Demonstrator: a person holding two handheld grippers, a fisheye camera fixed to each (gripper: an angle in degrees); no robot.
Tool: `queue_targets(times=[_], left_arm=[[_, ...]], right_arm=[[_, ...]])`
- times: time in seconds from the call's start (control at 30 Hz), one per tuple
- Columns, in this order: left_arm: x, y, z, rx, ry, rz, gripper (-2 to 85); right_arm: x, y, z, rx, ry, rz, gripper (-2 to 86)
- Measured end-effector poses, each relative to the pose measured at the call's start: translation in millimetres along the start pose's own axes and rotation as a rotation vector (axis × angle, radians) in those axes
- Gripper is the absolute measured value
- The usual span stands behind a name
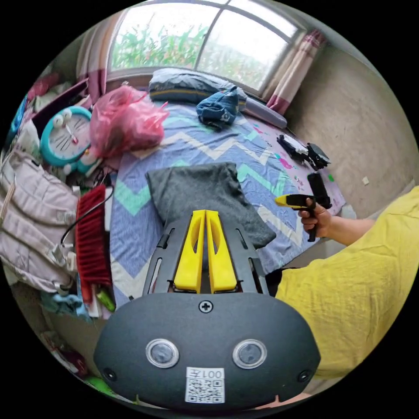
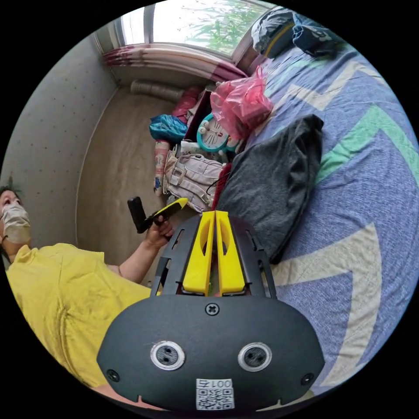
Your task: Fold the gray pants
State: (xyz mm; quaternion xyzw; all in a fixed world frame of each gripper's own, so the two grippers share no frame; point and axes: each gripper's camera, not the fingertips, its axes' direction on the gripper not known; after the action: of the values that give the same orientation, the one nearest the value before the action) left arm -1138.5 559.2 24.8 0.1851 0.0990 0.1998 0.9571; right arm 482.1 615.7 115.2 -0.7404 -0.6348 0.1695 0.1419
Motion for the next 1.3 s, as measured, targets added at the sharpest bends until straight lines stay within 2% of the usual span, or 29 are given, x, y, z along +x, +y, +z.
queue_targets(times=[0.1, 0.17, 0.23, 0.27, 0.4, 0.5, 0.63, 0.8, 0.87, 1.07, 1.3], left_arm=[[25.1, 3.4, 41.3, -0.040, 0.039, 0.000, -1.3], [30.9, 13.1, 77.3, -0.097, -0.014, -0.016, -1.3], [31.4, 31.8, 133.4, -0.272, -0.130, -0.076, -1.3], [32.0, 36.8, 145.1, -0.296, -0.126, -0.085, -1.3], [47.3, 52.7, 188.1, -0.249, -0.102, -0.170, -1.3], [78.8, 50.3, 197.4, -0.128, -0.100, -0.109, -1.3], [139.8, 44.3, 209.9, 0.022, -0.036, -0.022, -1.3], [235.6, 40.9, 262.2, 0.066, 0.123, 0.100, -1.3], [279.7, 42.6, 293.5, 0.054, 0.175, 0.157, -1.2], [443.0, 59.3, 427.6, -0.067, 0.374, 0.313, -1.2], [658.6, 71.0, 592.9, -0.247, 0.633, 0.441, -1.3]], right_arm=[[-11.4, -1.8, 35.7, -0.069, 0.022, 0.015, 0.8], [-13.9, 5.6, 56.2, -0.104, 0.062, 0.060, 0.7], [-12.2, 12.1, 68.1, -0.137, 0.079, 0.123, 0.6], [-10.8, 15.8, 75.5, -0.170, 0.112, 0.171, 0.6], [-26.7, 18.0, 81.9, -0.172, 0.086, 0.209, 0.5], [-65.0, 16.4, 67.8, -0.142, 0.084, 0.148, 0.4], [-132.7, 38.3, 12.2, -0.053, 0.019, 0.004, 0.4], [-203.5, 103.3, -79.0, 0.088, 0.194, -0.085, 0.5], [-237.3, 149.8, -128.9, 0.164, 0.299, -0.096, 0.5], [-302.6, 293.2, -254.3, 0.337, 0.397, -0.033, 0.5], [-386.0, 455.1, -349.7, 0.383, 0.670, 0.095, 0.6]])
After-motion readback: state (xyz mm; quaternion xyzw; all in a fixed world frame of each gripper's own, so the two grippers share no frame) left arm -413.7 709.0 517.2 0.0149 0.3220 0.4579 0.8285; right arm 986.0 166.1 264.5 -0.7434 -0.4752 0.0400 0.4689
